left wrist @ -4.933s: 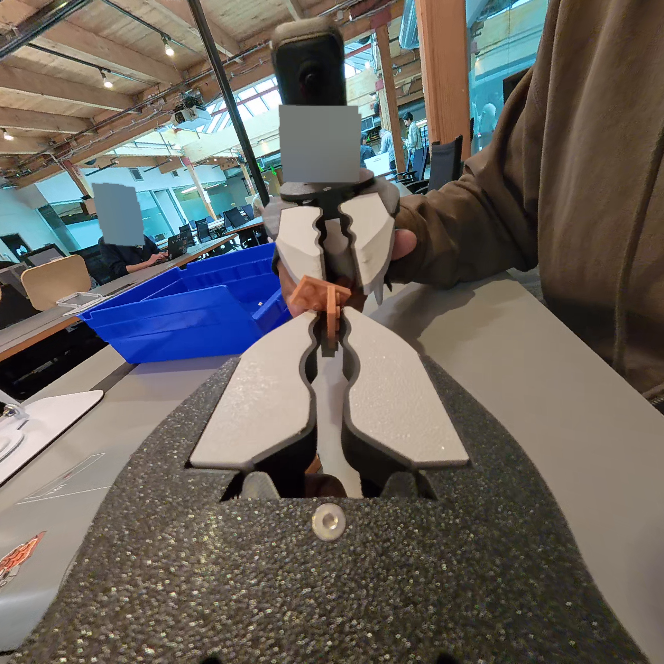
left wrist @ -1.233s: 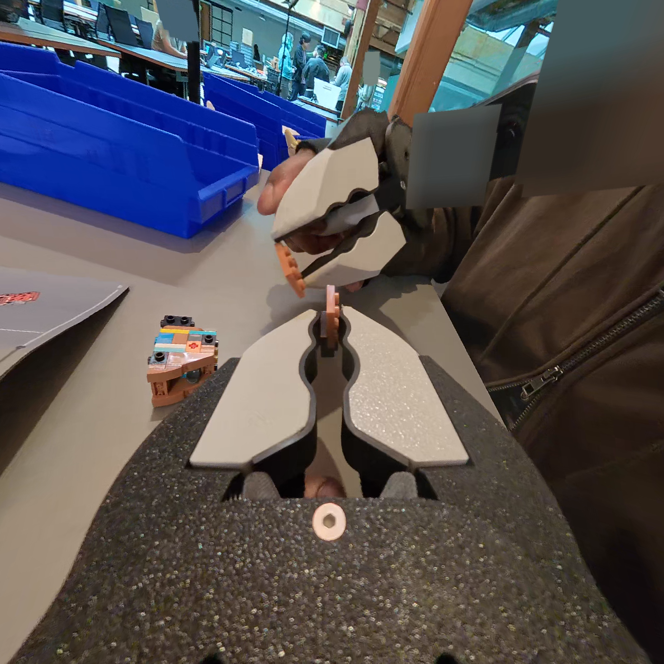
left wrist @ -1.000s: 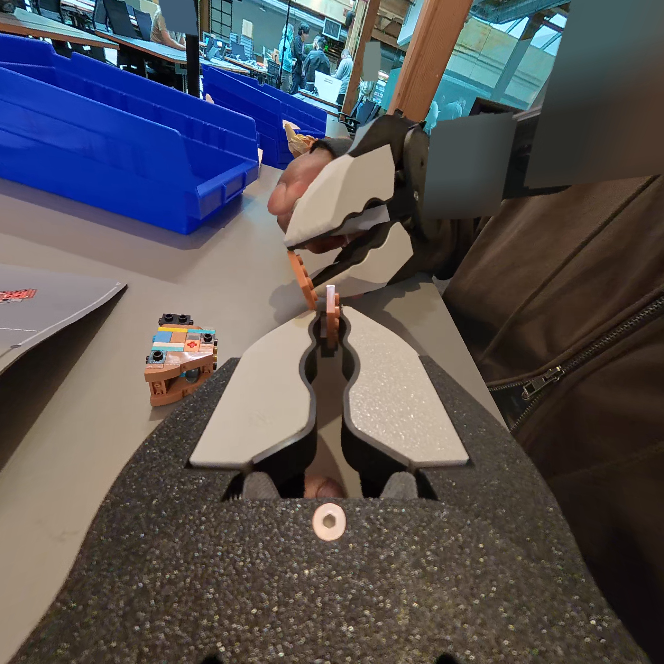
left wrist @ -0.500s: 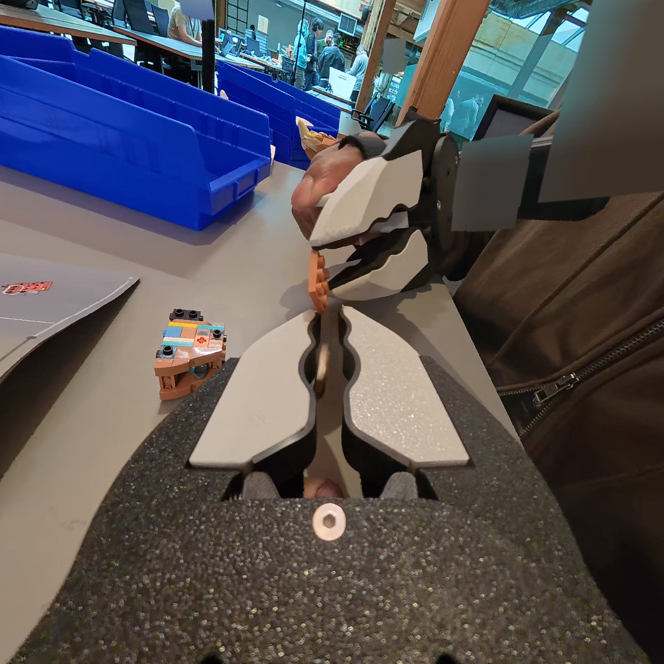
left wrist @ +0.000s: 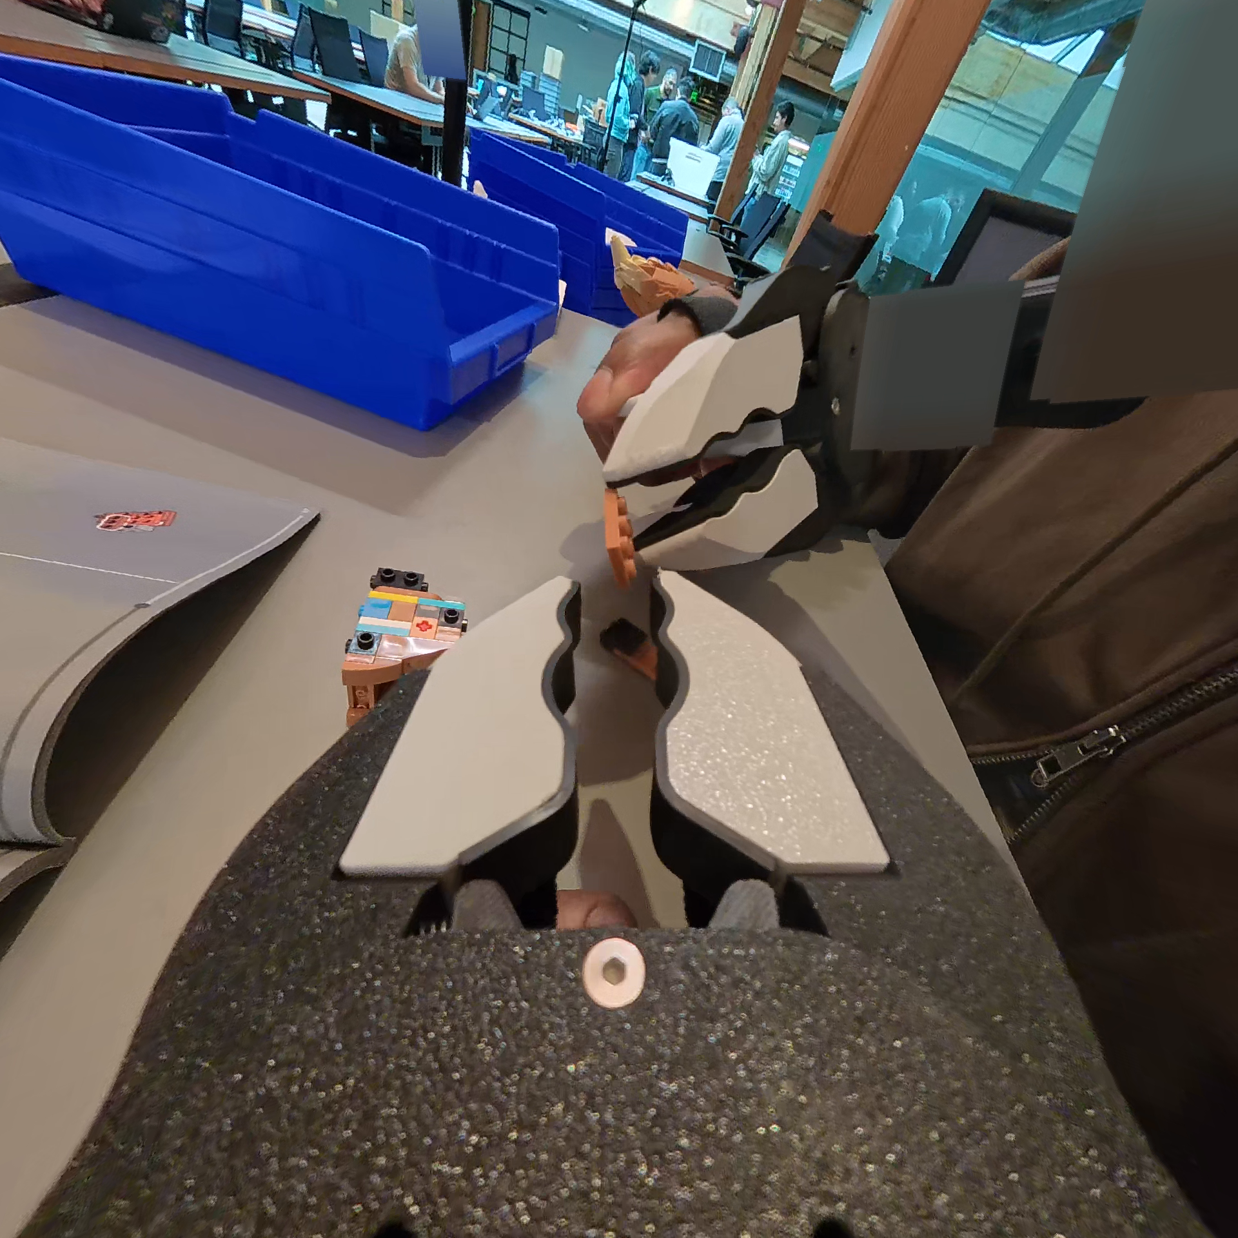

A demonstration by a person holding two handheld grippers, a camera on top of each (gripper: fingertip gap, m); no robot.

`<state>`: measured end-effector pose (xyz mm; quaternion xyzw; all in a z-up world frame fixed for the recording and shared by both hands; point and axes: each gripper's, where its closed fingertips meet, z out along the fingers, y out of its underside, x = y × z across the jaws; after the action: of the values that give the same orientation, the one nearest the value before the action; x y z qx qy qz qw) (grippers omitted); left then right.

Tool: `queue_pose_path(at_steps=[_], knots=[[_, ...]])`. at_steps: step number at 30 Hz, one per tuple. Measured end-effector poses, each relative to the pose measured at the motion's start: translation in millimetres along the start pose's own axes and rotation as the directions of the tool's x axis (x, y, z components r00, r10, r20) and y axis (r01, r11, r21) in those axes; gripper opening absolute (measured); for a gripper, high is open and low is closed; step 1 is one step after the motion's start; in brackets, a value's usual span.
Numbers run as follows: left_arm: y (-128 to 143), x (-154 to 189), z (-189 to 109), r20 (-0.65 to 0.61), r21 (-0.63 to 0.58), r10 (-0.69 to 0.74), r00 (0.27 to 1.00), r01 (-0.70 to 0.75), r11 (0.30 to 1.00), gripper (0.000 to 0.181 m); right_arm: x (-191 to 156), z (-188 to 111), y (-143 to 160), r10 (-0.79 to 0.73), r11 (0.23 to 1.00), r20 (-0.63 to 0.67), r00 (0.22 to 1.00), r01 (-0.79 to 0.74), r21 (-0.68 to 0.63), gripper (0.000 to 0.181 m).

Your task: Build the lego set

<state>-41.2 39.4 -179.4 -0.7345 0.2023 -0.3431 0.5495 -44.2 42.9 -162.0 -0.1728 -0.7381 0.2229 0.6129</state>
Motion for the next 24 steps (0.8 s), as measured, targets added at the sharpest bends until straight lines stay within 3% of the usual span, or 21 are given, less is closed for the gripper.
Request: queue_pose_path(at_steps=[7, 11, 13, 17, 20, 24], knots=[[-1.2, 1.0, 2.0, 0.006, 0.006, 0.021, 1.0, -0.021, 1.0, 0.005, -9.5, 2.5, 2.5, -0.045, 0.999, 0.02, 0.999, 0.044, 0.008, 0.014], [-4.8, 0.8, 1.7, 0.021, 0.03, 0.057, 0.998, -0.058, 0.998, 0.005, -8.1, -0.1, 4.6, 0.131, 0.991, 0.097, 0.987, -0.134, 0.023, 0.017], [-5.5, 3.8, 2.7, 0.018, 0.032, 0.097, 0.995, -0.097, 0.995, 0.005, -8.9, -3.0, 6.1, 0.294, 0.953, 0.173, 0.94, -0.301, 0.019, 0.026], [-1.4, 12.7, 10.0, 0.004, 0.001, 0.202, 0.979, -0.202, 0.979, 0.005, -12.8, -11.9, 1.2, 0.516, 0.837, 0.317, 0.796, -0.546, 0.01, 0.027], [2.7, 20.8, 17.0, -0.018, -0.022, 0.279, 0.96, -0.279, 0.96, 0.005, -20.7, -16.8, -1.3, 0.561, 0.797, 0.393, 0.729, -0.603, -0.02, 0.02], [7.3, 26.6, 22.6, -0.039, -0.045, 0.339, 0.94, -0.34, 0.939, 0.005, -28.2, -24.0, -2.2, 0.562, 0.789, 0.442, 0.699, -0.613, -0.034, 0.009]])
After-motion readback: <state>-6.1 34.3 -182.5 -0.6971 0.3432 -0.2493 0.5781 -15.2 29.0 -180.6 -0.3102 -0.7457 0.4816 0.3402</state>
